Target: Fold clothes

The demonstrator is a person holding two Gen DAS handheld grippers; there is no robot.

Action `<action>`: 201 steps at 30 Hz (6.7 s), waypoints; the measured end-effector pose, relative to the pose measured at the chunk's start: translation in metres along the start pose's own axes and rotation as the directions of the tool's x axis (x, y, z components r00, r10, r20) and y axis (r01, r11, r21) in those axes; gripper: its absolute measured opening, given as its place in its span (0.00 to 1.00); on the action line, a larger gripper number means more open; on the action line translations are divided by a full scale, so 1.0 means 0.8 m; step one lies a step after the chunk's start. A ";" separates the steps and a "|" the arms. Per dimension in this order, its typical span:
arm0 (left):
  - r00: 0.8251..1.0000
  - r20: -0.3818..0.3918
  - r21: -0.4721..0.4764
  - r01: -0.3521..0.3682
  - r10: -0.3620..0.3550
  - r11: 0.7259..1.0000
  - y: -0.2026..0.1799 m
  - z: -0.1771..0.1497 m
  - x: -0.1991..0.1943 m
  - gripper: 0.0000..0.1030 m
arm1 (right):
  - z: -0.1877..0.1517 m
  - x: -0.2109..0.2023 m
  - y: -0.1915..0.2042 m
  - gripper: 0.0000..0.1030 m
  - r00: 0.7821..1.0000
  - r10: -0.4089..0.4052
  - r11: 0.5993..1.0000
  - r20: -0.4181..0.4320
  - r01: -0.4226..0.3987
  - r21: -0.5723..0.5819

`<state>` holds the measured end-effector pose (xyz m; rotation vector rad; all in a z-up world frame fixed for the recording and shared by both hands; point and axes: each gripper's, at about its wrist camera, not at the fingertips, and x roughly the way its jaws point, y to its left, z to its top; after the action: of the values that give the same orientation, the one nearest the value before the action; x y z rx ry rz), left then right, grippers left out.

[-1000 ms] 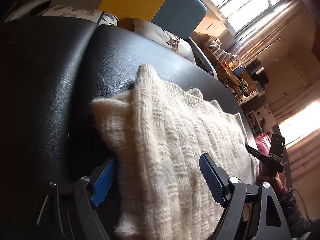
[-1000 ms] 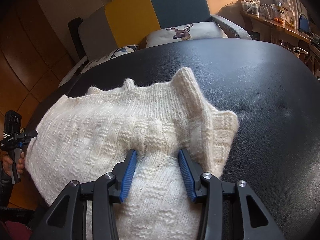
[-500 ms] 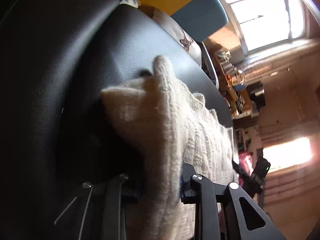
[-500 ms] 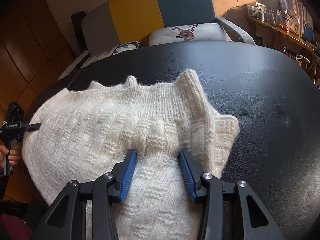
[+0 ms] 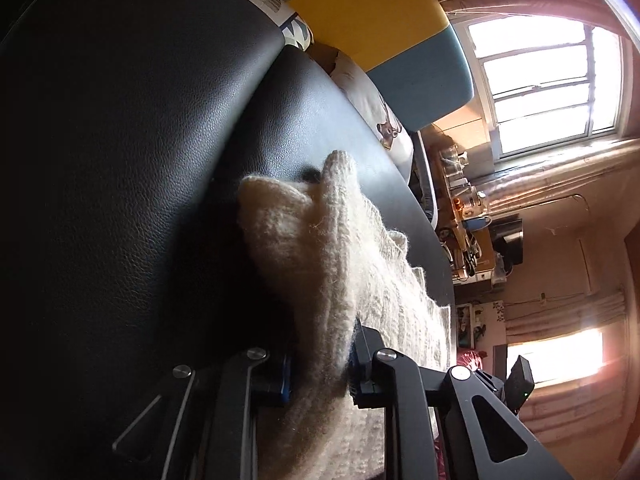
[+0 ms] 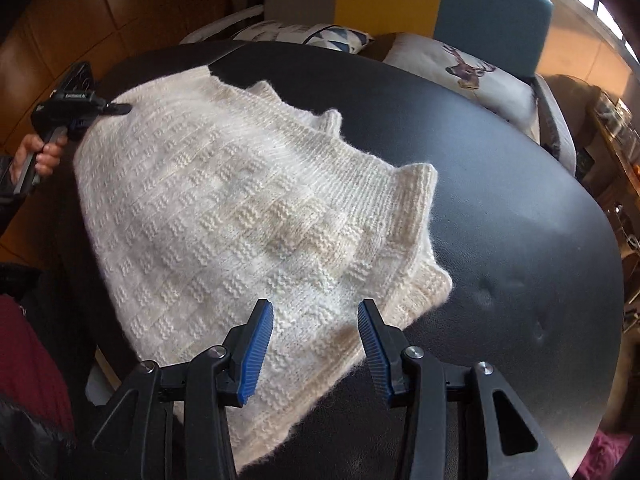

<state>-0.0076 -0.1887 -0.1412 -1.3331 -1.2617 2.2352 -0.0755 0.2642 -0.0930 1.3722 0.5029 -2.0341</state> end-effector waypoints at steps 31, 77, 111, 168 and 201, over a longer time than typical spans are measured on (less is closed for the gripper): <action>0.945 -0.059 0.020 0.324 -0.323 0.946 -0.265 -0.041 0.084 0.16 | -0.016 0.033 -0.050 0.50 0.994 0.104 0.990 -0.023 -0.101 0.094; 1.000 -0.004 0.449 -0.011 0.014 0.894 -0.199 -0.140 0.065 0.59 | -0.023 -0.180 0.012 0.59 0.886 0.226 0.959 0.406 -0.275 0.064; 0.962 -0.267 0.776 0.185 0.049 0.603 -0.215 -0.188 0.074 0.59 | -0.101 -0.011 0.038 0.42 0.688 0.609 0.556 0.396 -0.725 0.406; 0.911 -0.342 0.927 0.287 0.231 0.241 -0.212 -0.214 0.135 0.01 | 0.026 -0.074 -0.062 0.11 0.998 -0.042 0.823 0.056 0.003 0.569; 0.870 -0.485 0.797 0.402 0.083 0.450 -0.343 -0.181 0.237 0.04 | -0.141 -0.130 -0.060 0.44 0.823 0.270 0.665 0.500 -0.535 0.521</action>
<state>-0.0512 0.1651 -0.0702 -1.0780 0.0611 1.7570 -0.0038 0.3986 -0.0418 1.2248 -0.7157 -2.0658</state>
